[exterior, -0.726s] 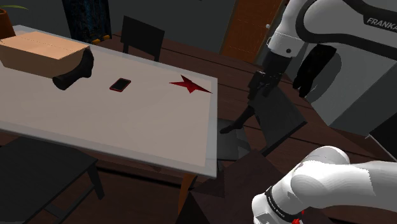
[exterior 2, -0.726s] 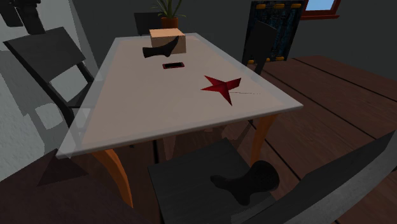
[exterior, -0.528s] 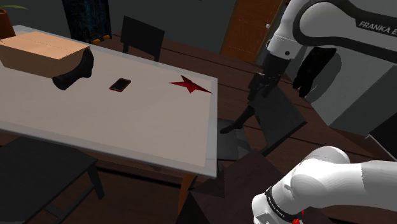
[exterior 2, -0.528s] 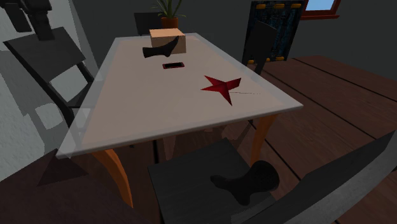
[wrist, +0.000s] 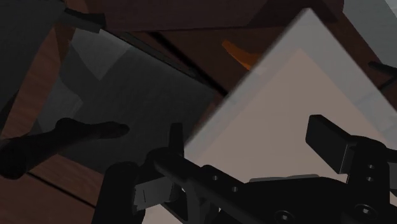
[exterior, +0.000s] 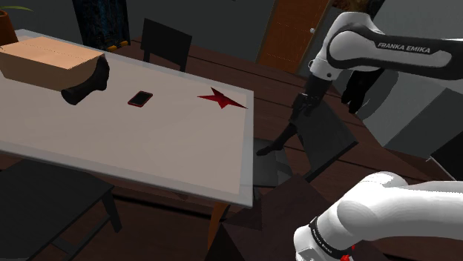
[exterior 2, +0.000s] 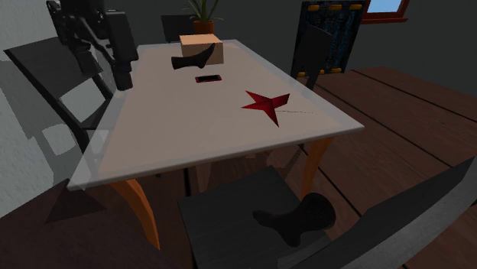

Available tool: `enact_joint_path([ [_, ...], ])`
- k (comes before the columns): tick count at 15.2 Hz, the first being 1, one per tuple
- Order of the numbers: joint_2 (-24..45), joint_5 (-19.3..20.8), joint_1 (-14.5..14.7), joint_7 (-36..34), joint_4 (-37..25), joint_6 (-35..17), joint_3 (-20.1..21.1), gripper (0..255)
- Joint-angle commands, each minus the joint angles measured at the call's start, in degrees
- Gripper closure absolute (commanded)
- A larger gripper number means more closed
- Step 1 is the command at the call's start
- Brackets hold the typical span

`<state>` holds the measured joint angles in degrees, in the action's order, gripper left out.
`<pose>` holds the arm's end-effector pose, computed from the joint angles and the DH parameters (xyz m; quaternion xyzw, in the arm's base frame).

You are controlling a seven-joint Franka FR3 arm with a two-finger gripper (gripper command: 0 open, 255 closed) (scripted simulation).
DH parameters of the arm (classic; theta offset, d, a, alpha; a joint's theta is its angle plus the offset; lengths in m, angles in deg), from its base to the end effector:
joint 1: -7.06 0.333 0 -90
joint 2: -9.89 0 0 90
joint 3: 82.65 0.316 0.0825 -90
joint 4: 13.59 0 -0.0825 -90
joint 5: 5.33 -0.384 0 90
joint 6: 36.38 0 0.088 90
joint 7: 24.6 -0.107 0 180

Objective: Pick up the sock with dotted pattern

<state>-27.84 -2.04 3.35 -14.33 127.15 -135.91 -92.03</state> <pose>0.3361 -0.0899 0.5117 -0.9992 0.0003 0.0286 0.0276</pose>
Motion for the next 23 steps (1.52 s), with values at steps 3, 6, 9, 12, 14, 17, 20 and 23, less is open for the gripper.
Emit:
enact_joint_path([
  [3, 5.26, 1.76, -1.03, 4.87, -0.07, -5.26, -4.11, 0],
  [6, 10.09, 2.51, -1.64, 8.76, -0.98, -9.19, -7.33, 0],
  [9, 15.52, 2.52, -2.01, 12.83, -2.60, -12.95, -10.50, 0],
  [12, 21.48, 1.59, -2.23, 17.21, -4.90, -16.42, -13.50, 0],
  [14, 25.74, 0.38, -2.36, 20.34, -6.82, -18.50, -15.34, 0],
  [17, 32.50, -2.38, -2.73, 25.38, -10.26, -21.16, -17.69, 0],
  [20, 39.64, -6.13, -3.62, 30.71, -14.41, -23.12, -19.30, 0],
  [23, 46.95, -10.37, -5.34, 35.95, -19.28, -24.26, -19.89, 0],
])
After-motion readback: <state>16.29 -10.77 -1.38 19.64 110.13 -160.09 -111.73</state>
